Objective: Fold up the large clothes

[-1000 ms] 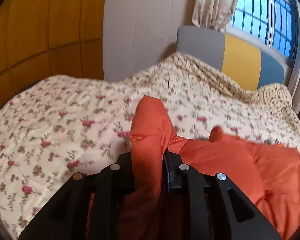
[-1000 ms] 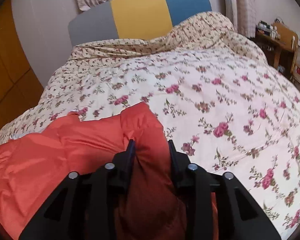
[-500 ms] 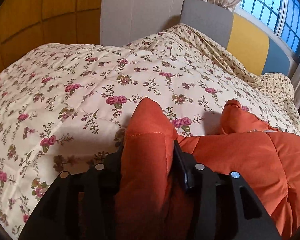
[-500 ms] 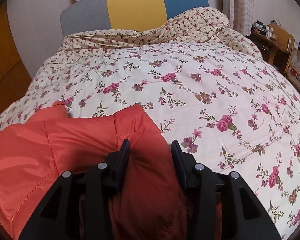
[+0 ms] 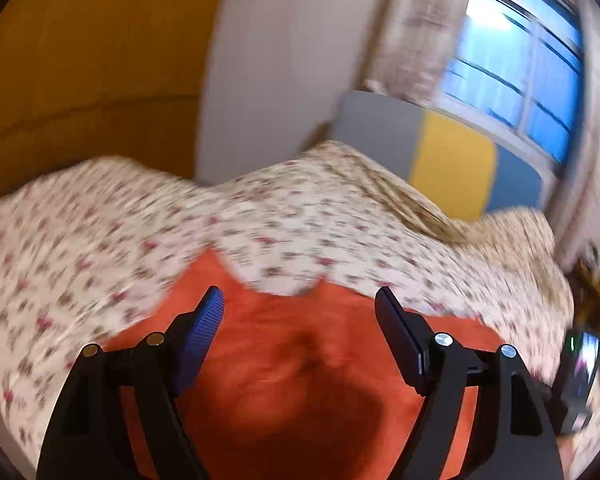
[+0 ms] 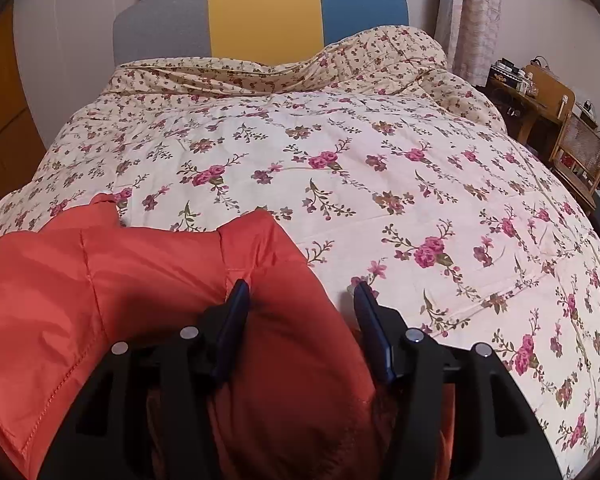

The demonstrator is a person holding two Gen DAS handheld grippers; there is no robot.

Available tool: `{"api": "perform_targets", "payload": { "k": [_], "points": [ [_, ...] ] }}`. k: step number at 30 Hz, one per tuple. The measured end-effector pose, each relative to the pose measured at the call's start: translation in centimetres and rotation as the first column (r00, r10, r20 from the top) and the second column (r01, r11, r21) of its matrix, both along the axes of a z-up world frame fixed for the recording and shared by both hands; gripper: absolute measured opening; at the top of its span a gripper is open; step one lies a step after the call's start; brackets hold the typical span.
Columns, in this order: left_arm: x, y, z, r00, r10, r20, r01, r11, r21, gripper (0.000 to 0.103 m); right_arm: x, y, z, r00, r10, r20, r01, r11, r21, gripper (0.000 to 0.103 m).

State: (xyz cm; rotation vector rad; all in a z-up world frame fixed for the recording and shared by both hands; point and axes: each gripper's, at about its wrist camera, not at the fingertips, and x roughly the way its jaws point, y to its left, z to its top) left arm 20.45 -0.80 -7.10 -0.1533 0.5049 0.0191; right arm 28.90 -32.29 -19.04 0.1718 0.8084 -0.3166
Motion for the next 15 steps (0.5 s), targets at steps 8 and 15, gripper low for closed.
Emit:
{"api": "perform_targets", "payload": {
  "k": [8, 15],
  "points": [
    [4.1, -2.5, -6.5, 0.985, -0.09, -0.146, 0.096, 0.995, 0.033, 0.083, -0.3, -0.1, 0.1, 1.0, -0.003, 0.012, 0.003, 1.0, 0.006, 0.059],
    [4.9, -2.8, -8.3, 0.981, -0.103, -0.163, 0.109, 0.994, 0.026, 0.085, -0.5, -0.3, 0.2, 1.0, -0.002, 0.017, 0.002, 1.0, 0.018, 0.063]
  ]
}}
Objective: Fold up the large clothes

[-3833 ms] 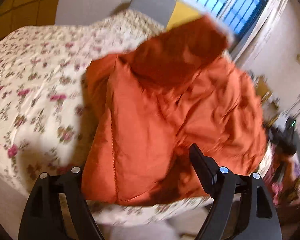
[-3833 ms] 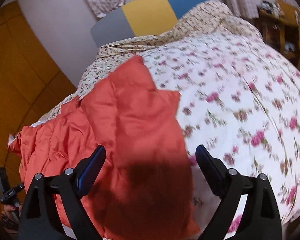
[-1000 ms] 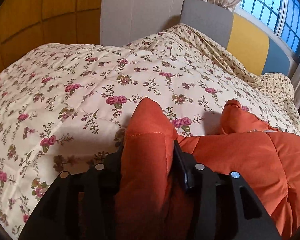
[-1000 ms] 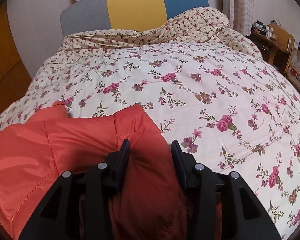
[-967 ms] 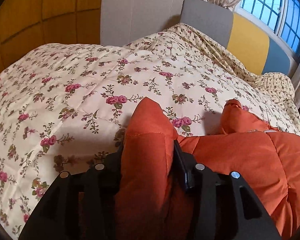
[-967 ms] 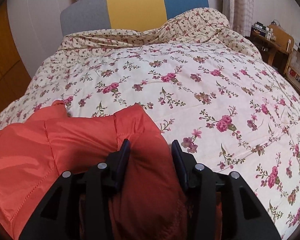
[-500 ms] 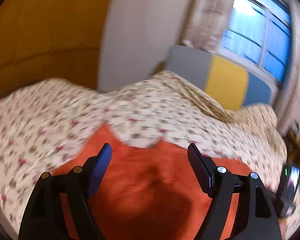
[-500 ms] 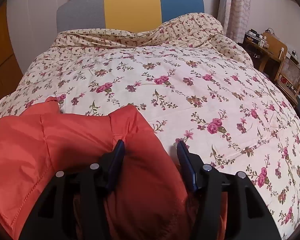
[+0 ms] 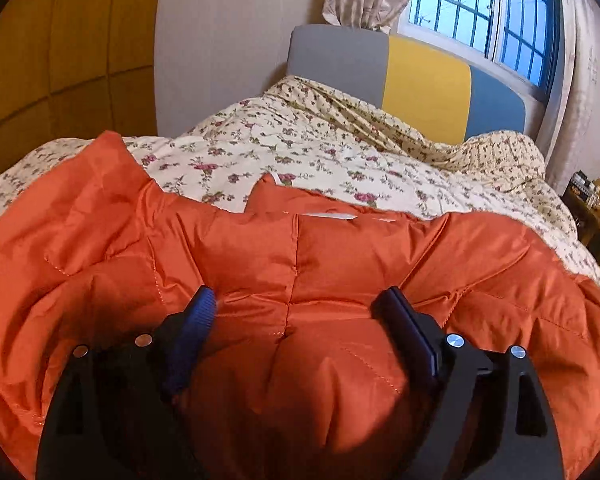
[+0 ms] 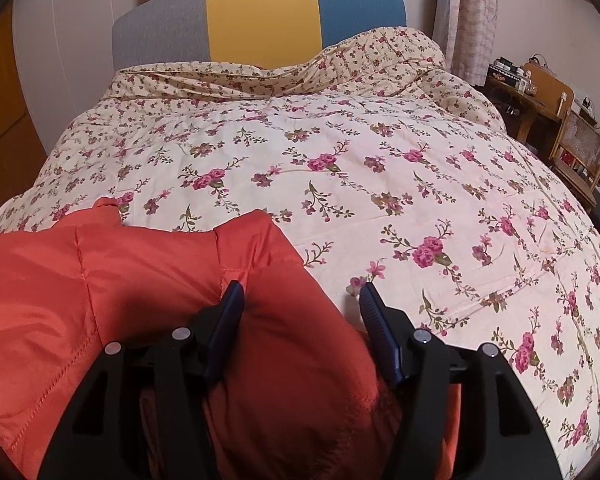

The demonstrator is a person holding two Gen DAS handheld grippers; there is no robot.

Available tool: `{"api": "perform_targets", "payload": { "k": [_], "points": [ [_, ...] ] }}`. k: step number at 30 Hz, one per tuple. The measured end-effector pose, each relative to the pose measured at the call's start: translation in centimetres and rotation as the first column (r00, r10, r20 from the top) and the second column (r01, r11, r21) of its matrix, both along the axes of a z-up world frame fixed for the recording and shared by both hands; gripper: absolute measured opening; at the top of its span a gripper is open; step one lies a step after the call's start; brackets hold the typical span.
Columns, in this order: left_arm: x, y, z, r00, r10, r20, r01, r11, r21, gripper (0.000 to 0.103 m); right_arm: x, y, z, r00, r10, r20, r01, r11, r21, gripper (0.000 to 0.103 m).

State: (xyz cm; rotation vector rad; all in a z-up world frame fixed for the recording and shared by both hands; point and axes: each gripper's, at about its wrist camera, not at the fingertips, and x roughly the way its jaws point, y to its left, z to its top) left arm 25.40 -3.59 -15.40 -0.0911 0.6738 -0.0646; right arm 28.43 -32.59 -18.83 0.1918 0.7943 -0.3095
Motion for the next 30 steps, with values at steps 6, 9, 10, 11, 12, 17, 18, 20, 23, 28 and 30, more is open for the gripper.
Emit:
{"api": "perform_targets", "payload": {
  "k": [6, 9, 10, 11, 12, 17, 18, 20, 23, 28, 30],
  "points": [
    [0.1, 0.0, -0.4, 1.0, 0.001, -0.015, -0.001, 1.0, 0.005, 0.085, -4.7, 1.3, 4.6, 0.988, 0.028, 0.152, -0.028, 1.0, -0.003, 0.068],
    [0.0, 0.0, -0.4, 1.0, 0.003, -0.013, -0.003, 1.0, 0.008, 0.085, -7.9, 4.9, 6.7, 0.956, 0.132, 0.263, -0.118, 0.991, -0.069, 0.069],
    [-0.1, 0.0, -0.4, 1.0, 0.004, -0.012, -0.004, 1.0, 0.011, 0.085, -8.5, 6.2, 7.0, 0.941, 0.171, 0.291, -0.157, 0.985, -0.072, 0.071],
    [-0.2, 0.0, -0.4, 1.0, 0.005, -0.011, -0.005, 1.0, 0.013, 0.085, -8.6, 7.0, 7.0, 0.934, 0.193, 0.3, -0.18, 0.981, -0.071, 0.071],
    [-0.3, 0.0, -0.4, 1.0, 0.007, -0.008, -0.007, 1.0, 0.015, 0.085, -8.4, 8.0, 6.8, 0.93, 0.221, 0.293, -0.21, 0.975, -0.068, 0.072],
    [-0.7, 0.2, -0.2, 1.0, 0.006, 0.002, -0.006, 1.0, 0.007, 0.085, -5.6, 10.3, 2.9, 0.95, 0.263, 0.171, -0.252, 0.964, -0.084, 0.072],
    [-0.7, 0.2, -0.2, 1.0, 0.005, 0.003, -0.005, 1.0, 0.004, 0.085, -5.2, 10.2, 2.4, 0.954, 0.257, 0.158, -0.248, 0.966, -0.07, 0.073],
    [-0.7, 0.1, -0.2, 1.0, 0.007, 0.004, -0.007, 1.0, 0.01, 0.085, -4.8, 10.4, 1.6, 0.957, 0.251, 0.147, -0.243, 0.967, -0.075, 0.073],
    [-0.5, -0.2, -0.4, 1.0, 0.012, -0.003, -0.012, 1.0, 0.029, 0.086, -4.2, 11.0, 0.5, 0.96, 0.245, 0.134, -0.231, 0.966, -0.112, 0.073],
    [0.0, -0.5, -0.5, 1.0, 0.017, -0.02, -0.016, 0.999, 0.043, 0.086, -3.6, 11.3, -0.1, 0.964, 0.245, 0.106, -0.231, 0.965, -0.125, 0.073],
    [0.0, -0.4, -0.4, 1.0, 0.016, -0.026, -0.015, 0.999, 0.044, 0.086, -3.6, 11.0, 0.1, 0.963, 0.251, 0.102, -0.241, 0.965, -0.1, 0.075]
  ]
}}
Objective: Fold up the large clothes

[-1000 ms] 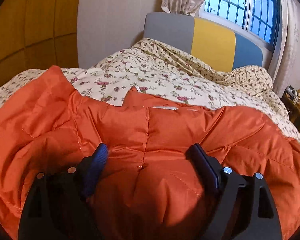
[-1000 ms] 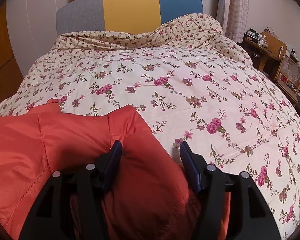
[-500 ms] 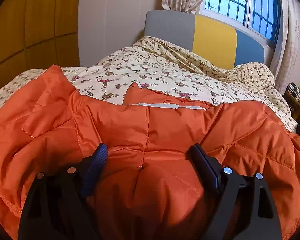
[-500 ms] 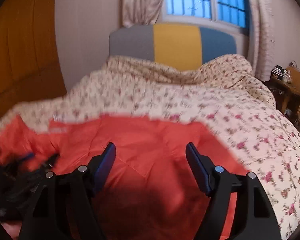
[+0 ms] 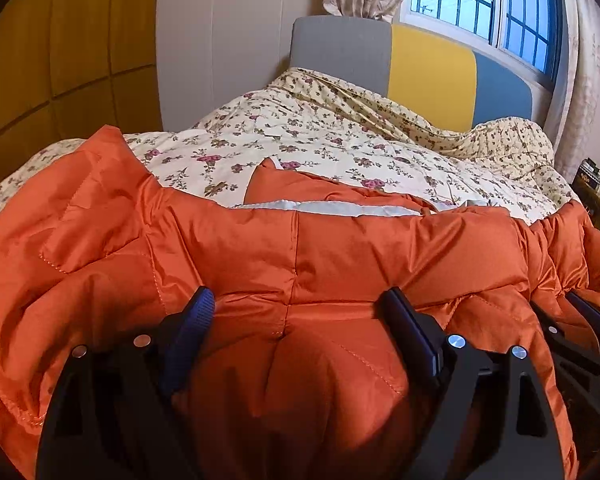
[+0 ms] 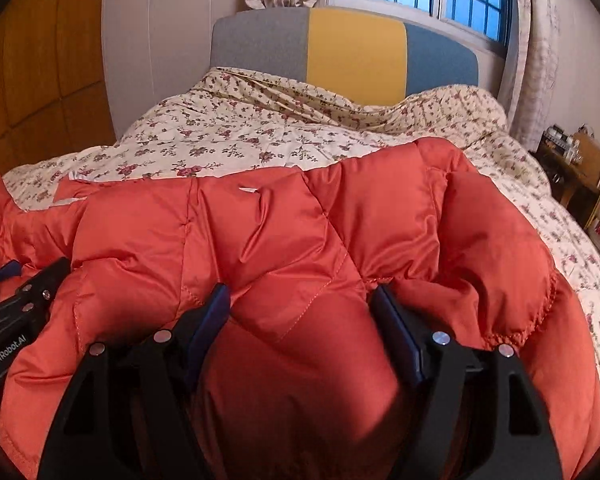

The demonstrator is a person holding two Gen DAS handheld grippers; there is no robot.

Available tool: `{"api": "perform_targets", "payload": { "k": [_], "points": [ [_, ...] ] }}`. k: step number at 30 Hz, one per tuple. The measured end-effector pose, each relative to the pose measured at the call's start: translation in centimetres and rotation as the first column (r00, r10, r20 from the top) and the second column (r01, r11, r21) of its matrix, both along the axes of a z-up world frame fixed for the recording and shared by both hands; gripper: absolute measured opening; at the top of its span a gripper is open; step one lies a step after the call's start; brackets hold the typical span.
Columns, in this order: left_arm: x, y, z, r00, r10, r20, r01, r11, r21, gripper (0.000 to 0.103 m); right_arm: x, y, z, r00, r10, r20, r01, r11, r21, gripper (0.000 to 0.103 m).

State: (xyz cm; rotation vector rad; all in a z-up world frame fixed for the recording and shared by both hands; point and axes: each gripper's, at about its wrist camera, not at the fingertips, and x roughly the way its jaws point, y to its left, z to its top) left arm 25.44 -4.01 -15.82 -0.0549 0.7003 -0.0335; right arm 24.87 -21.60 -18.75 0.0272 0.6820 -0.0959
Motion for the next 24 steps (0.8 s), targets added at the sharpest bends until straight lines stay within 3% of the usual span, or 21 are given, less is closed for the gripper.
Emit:
{"api": "perform_targets", "payload": {
  "k": [3, 6, 8, 12, 14, 17, 20, 24],
  "points": [
    [0.0, -0.1, 0.4, 1.0, -0.003, -0.018, 0.004, 1.0, 0.012, 0.091, -0.5, -1.2, 0.9, 0.999, 0.047, -0.024, -0.045, 0.997, 0.07, 0.08],
    [-0.9, 0.3, 1.8, 0.998, -0.04, -0.046, 0.041, 0.999, 0.006, 0.094, -2.8, -3.5, 2.8, 0.996, 0.07, 0.062, -0.077, 0.99, 0.119, 0.08],
    [-1.9, 0.8, 2.5, 0.998, -0.051, -0.022, 0.051, 0.999, -0.012, 0.094, -3.6, -5.2, 3.4, 0.996, 0.055, 0.076, -0.064, 0.991, 0.119, 0.08],
    [-3.2, 1.8, 3.9, 0.999, 0.01, 0.045, -0.012, 0.999, 0.047, 0.097, -3.5, -8.2, 2.7, 0.999, 0.007, 0.046, -0.013, 0.992, 0.129, 0.08],
    [-2.5, 2.1, 3.5, 0.999, 0.027, 0.036, -0.03, 0.997, 0.077, 0.099, -3.2, -8.9, 1.5, 1.0, 0.007, 0.02, -0.01, 0.988, 0.152, 0.081],
    [-0.9, 2.7, 1.4, 0.998, 0.033, -0.047, -0.03, 0.997, 0.066, 0.1, -3.2, -7.6, 0.8, 0.999, -0.01, 0.034, 0.008, 0.998, 0.061, 0.082],
    [-0.6, 3.0, 0.8, 0.999, 0.019, -0.038, -0.018, 0.999, 0.033, 0.1, -2.9, -7.0, 0.2, 0.999, -0.019, 0.028, 0.018, 0.999, 0.036, 0.082],
    [-0.3, 3.4, 0.1, 0.999, -0.001, -0.039, 0.001, 1.0, -0.011, 0.1, -2.5, -7.7, -0.4, 1.0, -0.017, 0.022, 0.015, 0.997, 0.079, 0.083]
  ]
}}
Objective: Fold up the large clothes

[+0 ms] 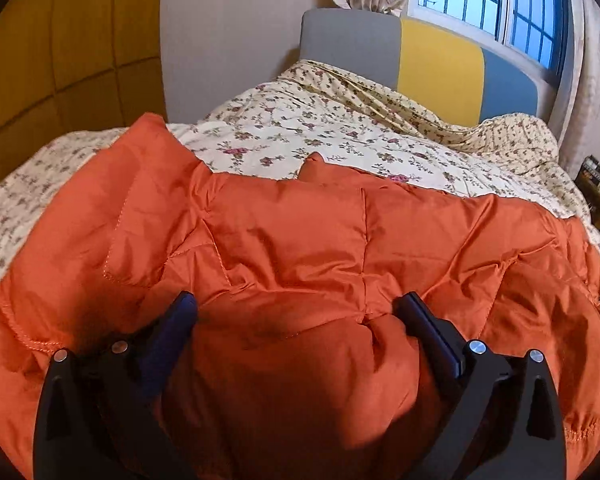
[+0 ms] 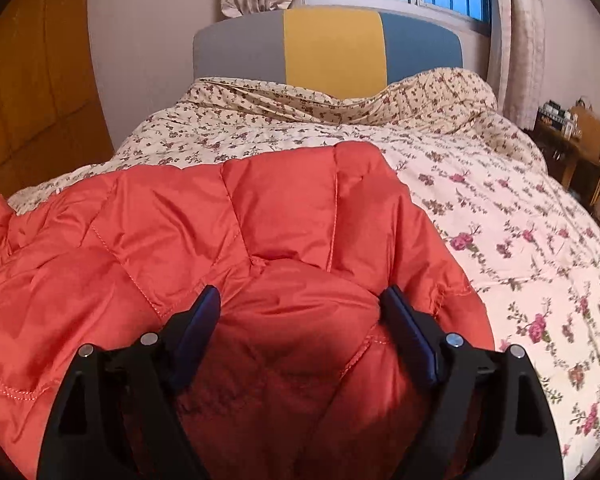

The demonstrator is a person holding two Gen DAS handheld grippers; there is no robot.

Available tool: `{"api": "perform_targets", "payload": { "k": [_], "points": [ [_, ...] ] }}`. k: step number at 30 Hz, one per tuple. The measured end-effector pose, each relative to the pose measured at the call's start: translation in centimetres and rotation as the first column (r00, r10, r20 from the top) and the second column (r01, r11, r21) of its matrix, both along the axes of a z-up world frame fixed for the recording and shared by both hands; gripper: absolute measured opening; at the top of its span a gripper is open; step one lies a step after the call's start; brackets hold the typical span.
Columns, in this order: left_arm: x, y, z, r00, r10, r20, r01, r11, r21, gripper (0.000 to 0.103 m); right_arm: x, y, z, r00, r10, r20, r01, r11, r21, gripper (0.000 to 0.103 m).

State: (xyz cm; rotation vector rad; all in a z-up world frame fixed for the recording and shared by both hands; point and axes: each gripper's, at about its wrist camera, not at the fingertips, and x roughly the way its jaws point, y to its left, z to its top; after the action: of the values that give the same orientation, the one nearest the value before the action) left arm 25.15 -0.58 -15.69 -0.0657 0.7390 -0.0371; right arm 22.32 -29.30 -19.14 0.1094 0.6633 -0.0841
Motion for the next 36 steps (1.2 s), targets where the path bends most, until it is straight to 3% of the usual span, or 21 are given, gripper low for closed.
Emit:
{"api": "perform_targets", "payload": {
  "k": [8, 11, 15, 17, 22, 29, 36],
  "points": [
    [-0.1, 0.1, 0.3, 1.0, -0.012, -0.022, 0.012, 1.0, -0.019, 0.1, -0.2, 0.2, 0.5, 1.0, -0.01, -0.014, 0.01, 1.0, -0.028, 0.084],
    [-2.6, 0.4, 1.4, 0.999, -0.042, 0.01, 0.042, 0.999, -0.023, 0.1, -1.5, 0.7, 1.2, 0.999, -0.044, -0.015, 0.044, 0.998, -0.052, 0.086],
    [-6.3, 1.1, 1.9, 0.996, -0.067, 0.066, 0.066, 0.998, 0.016, 0.1, -4.4, 1.7, 2.1, 0.998, -0.062, -0.003, 0.062, 0.998, -0.012, 0.087],
    [-7.5, 1.8, 1.7, 0.997, -0.049, 0.064, 0.047, 0.998, 0.031, 0.1, -5.4, 2.4, 2.4, 0.998, -0.064, -0.008, 0.063, 0.998, -0.03, 0.087],
    [-10.0, 4.1, 1.7, 0.998, 0.001, 0.058, 0.001, 1.0, -0.023, 0.1, -6.8, 3.7, 2.9, 0.993, -0.098, -0.059, 0.093, 0.993, -0.069, 0.089],
    [-13.2, 5.7, 2.5, 0.996, 0.006, 0.085, -0.002, 0.999, -0.051, 0.1, -8.2, 4.4, 2.5, 0.989, -0.11, -0.095, 0.11, 0.994, -0.003, 0.089],
    [-15.9, 8.4, 3.2, 0.987, 0.093, 0.131, -0.08, 0.992, -0.099, 0.1, -9.0, 4.8, 2.8, 0.989, -0.104, -0.108, 0.108, 0.994, 0.029, 0.089]
  ]
}}
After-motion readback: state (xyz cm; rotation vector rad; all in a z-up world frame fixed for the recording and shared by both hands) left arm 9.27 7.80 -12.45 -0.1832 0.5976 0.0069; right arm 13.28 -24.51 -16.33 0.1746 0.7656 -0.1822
